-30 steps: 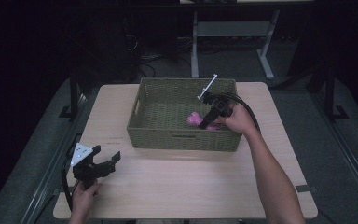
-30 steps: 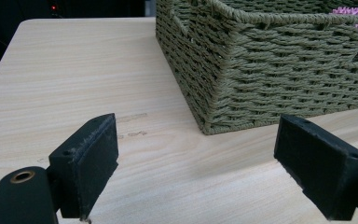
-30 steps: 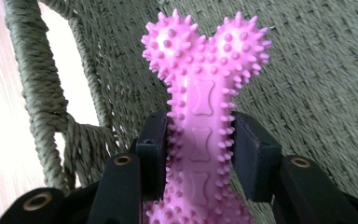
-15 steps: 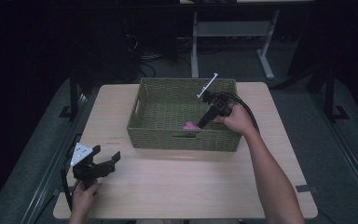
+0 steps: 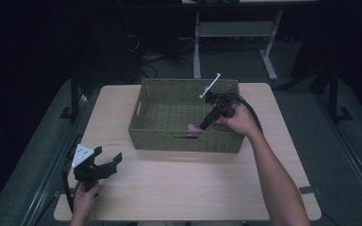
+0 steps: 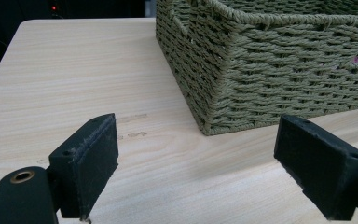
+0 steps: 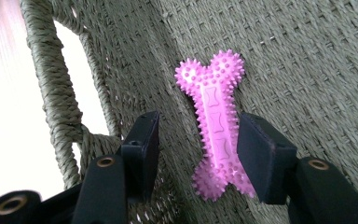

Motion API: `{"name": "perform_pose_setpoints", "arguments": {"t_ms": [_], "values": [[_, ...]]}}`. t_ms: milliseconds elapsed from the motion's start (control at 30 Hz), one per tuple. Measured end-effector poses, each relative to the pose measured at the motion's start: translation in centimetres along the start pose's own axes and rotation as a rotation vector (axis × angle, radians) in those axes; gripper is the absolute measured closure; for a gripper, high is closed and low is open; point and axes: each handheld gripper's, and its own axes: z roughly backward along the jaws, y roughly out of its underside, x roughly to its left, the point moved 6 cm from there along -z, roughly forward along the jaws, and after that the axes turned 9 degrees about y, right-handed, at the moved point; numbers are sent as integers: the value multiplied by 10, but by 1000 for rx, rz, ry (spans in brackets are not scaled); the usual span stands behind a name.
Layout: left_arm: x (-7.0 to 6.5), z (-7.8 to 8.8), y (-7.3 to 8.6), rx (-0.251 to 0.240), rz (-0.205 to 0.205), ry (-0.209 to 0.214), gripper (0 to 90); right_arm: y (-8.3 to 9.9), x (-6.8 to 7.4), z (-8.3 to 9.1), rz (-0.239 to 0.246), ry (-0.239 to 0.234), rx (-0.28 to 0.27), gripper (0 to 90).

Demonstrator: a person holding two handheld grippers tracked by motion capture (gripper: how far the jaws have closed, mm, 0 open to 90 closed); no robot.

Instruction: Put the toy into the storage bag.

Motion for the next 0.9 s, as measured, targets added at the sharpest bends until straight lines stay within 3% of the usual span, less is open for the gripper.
{"name": "perform_pose_setpoints", "arguments": {"t_ms": [367, 900], "values": [[0, 2, -1, -7, 2, 1, 130, -1, 1, 6, -2, 27, -19, 438], [-2, 1, -1, -5, 0, 3, 129, 5, 2, 13, -16, 25, -48, 429]]}}
